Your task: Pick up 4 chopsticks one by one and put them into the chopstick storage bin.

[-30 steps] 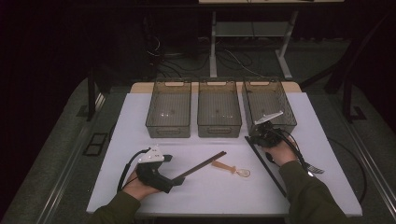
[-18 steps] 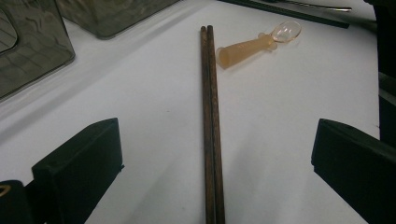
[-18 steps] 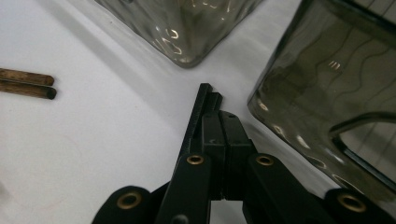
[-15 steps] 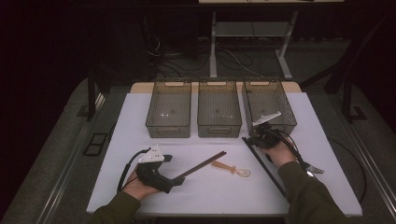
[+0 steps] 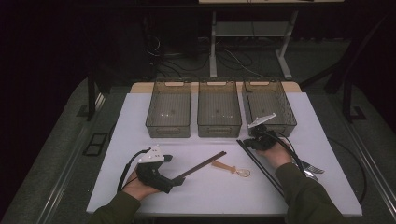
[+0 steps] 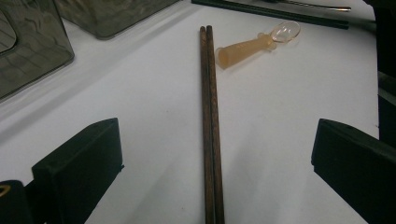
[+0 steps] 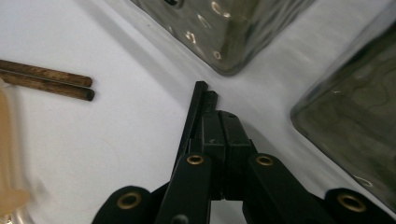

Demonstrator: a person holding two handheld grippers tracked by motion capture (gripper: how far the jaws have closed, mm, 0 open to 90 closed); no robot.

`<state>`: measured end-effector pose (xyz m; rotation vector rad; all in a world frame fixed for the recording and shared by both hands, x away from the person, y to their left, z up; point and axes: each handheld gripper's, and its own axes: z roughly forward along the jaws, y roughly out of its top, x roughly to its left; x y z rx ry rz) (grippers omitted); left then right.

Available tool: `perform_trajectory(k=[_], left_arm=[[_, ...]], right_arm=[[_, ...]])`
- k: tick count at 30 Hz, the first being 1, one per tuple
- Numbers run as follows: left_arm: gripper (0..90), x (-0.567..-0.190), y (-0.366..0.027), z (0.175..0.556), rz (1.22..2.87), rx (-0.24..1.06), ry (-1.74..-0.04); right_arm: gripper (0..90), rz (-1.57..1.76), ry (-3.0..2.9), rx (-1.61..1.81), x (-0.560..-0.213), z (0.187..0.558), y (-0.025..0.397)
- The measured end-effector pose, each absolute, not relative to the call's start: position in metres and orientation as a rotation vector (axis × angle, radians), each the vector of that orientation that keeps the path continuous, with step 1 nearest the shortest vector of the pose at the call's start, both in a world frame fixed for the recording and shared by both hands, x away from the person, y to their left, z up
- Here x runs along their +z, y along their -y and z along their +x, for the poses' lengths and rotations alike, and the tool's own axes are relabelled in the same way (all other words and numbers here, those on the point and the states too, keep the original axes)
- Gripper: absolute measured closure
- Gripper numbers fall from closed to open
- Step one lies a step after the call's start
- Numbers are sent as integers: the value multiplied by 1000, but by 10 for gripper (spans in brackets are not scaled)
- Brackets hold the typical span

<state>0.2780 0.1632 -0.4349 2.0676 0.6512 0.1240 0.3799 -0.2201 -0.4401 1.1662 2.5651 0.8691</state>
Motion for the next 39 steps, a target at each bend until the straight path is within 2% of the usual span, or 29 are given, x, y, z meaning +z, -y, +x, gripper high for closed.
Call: perform_trajectory(k=[28, 32, 36, 39], left_arm=[[9, -434, -163, 278, 2066, 131, -645], [9, -435, -163, 278, 2066, 133, -647], [8, -435, -163, 278, 2064, 136, -646], [8, -436, -163, 278, 2060, 138, -647]], right_arm=[[892, 1082, -2605, 889, -436, 370, 200], [782, 1124, -2559, 949, -426, 367, 210], [608, 1168, -2519, 1030, -416, 359, 224], [517, 1186, -2508, 1092, -410, 350, 235]])
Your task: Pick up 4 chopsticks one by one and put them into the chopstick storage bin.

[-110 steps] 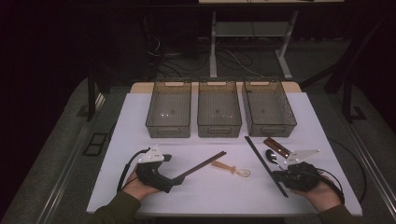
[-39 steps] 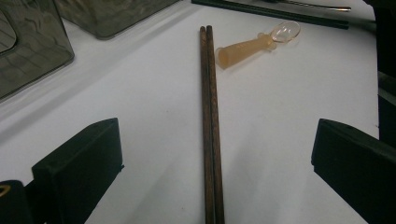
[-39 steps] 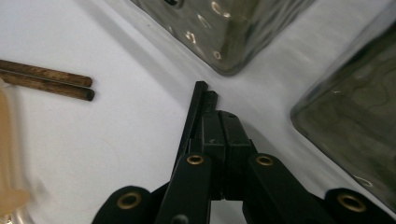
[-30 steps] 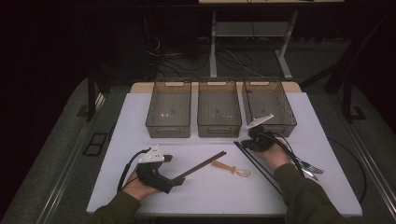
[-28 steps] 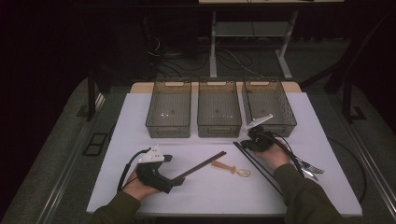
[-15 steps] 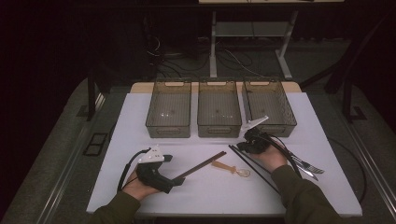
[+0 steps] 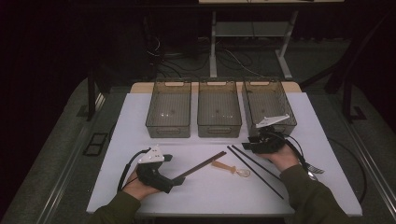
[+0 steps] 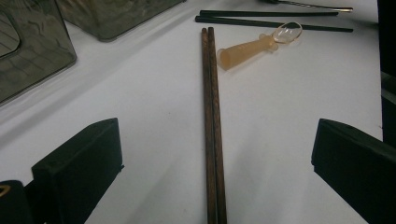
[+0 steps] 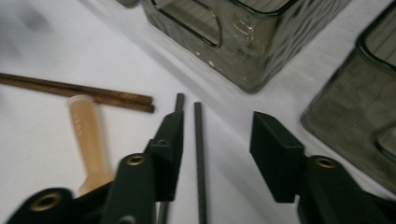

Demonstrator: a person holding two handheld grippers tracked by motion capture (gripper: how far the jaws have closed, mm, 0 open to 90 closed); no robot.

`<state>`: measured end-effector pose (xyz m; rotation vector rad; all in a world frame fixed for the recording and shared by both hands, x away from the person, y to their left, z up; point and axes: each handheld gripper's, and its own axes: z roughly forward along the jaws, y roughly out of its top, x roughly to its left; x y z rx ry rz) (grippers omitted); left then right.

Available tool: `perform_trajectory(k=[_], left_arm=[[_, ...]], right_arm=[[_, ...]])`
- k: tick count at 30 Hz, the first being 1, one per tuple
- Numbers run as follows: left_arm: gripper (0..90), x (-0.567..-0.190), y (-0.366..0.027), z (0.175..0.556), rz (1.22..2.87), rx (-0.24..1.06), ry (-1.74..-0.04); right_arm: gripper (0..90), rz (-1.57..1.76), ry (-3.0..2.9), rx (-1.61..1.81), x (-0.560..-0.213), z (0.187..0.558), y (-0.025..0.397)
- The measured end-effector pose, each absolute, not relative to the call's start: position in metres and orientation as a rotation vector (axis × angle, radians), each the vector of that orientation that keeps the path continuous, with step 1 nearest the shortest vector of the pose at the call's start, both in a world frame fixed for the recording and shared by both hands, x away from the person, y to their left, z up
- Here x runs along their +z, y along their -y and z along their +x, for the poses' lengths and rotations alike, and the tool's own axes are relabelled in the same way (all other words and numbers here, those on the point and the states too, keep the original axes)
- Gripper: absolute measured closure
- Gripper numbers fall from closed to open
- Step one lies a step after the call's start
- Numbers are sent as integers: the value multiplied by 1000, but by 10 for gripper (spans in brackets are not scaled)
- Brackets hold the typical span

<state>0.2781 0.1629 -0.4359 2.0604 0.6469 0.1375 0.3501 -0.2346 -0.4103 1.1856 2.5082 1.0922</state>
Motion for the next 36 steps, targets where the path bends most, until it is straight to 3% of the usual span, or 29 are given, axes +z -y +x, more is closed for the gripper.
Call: perform_trajectory(k=[7, 14, 36], left_arm=[[6, -436, -162, 277, 2064, 153, -632], [4, -436, -161, 277, 2065, 152, -624], [4, -437, -160, 277, 2073, 152, -625]], right_arm=[[404, 1119, -2487, 1135, -408, 324, 251], [404, 1071, -2528, 1138, -414, 304, 263], [723, 1092, -2579, 997, -439, 293, 277]])
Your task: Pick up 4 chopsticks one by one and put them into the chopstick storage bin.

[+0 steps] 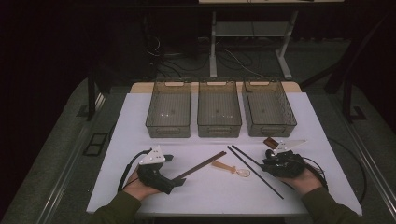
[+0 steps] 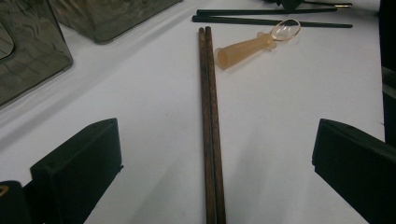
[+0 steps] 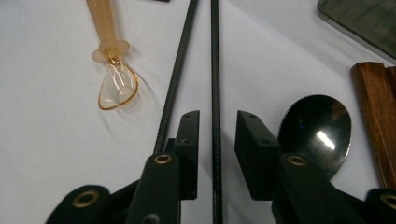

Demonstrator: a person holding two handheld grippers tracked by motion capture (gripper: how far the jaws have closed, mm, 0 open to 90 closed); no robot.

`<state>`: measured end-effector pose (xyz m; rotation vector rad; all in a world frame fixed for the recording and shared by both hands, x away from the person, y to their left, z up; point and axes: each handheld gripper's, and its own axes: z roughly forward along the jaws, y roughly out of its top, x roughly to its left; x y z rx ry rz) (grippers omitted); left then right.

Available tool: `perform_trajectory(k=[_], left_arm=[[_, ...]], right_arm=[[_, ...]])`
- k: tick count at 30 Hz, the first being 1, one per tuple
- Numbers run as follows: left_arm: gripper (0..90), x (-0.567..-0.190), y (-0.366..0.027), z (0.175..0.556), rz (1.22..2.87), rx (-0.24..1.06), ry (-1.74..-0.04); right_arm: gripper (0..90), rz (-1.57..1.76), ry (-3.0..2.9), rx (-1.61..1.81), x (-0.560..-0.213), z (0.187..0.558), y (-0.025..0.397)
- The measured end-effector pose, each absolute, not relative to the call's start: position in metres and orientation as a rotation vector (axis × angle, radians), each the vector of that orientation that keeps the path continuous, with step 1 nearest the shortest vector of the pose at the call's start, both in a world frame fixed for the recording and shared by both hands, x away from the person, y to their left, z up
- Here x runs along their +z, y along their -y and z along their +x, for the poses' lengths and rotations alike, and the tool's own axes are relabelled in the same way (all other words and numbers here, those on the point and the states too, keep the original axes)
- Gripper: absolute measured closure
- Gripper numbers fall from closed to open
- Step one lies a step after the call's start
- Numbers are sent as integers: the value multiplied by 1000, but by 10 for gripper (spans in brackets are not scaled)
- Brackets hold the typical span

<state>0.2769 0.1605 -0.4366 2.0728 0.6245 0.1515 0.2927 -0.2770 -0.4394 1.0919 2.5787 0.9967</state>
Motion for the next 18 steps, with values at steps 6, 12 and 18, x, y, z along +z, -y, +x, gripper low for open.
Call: perform_trajectory(k=[6, 12, 18], left_arm=[[5, -437, -160, 277, 2072, 153, -622], [5, -437, -160, 277, 2076, 152, -621], [5, -437, -160, 277, 2077, 151, -620]], right_arm=[[786, 1092, -2602, 964, -442, 294, 274], [820, 1068, -2596, 942, -444, 293, 273], [845, 1056, -2591, 935, -444, 292, 273]])
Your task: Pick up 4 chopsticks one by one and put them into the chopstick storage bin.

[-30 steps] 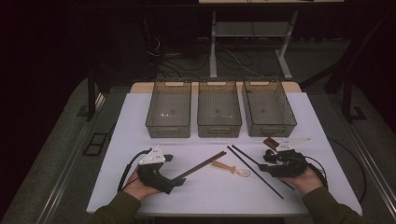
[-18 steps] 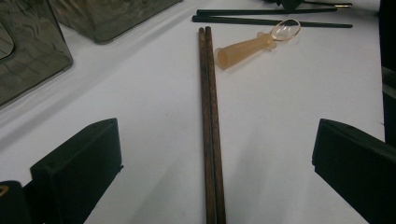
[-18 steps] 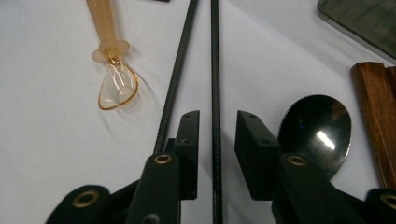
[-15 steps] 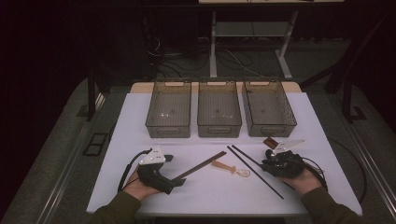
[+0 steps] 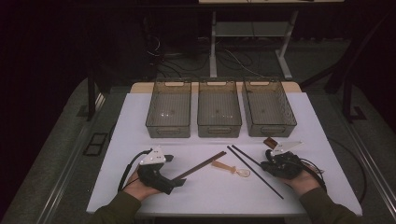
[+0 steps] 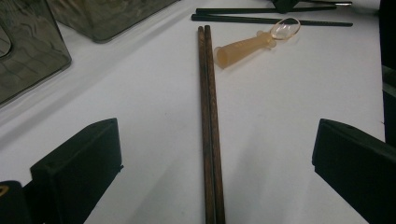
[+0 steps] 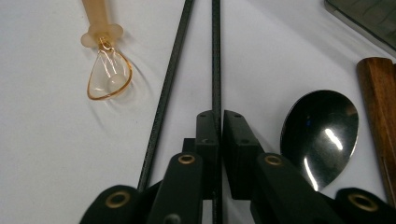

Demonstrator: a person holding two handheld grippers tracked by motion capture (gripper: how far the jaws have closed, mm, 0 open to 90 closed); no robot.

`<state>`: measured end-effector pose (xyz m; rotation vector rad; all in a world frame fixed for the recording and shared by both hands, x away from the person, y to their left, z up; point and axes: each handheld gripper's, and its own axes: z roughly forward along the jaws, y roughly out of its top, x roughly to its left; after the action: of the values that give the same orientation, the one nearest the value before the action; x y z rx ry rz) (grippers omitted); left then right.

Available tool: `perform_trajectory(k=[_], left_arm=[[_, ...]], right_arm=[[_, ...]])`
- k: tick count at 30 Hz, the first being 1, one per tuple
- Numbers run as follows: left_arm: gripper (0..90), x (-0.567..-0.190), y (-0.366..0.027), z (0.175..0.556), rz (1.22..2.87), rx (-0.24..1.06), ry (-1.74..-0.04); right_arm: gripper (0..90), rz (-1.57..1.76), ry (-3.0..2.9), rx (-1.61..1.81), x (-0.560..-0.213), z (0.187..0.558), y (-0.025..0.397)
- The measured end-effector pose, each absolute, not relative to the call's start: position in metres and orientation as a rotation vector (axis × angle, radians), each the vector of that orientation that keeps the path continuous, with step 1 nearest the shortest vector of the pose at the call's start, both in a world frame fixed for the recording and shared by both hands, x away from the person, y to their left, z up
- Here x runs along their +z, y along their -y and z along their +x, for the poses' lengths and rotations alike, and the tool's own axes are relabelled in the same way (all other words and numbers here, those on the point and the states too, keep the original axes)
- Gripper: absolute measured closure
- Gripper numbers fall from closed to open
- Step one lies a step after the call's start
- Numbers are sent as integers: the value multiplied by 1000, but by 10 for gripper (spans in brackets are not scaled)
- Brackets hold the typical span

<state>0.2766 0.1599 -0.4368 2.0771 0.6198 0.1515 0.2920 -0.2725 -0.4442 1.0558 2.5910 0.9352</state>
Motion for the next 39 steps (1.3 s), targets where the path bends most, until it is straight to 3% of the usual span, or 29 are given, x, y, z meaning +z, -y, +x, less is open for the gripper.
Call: perform_trajectory(k=[39], left_arm=[[5, -436, -160, 277, 2083, 152, -618]], right_arm=[[854, 1067, -2541, 1081, -417, 291, 283]])
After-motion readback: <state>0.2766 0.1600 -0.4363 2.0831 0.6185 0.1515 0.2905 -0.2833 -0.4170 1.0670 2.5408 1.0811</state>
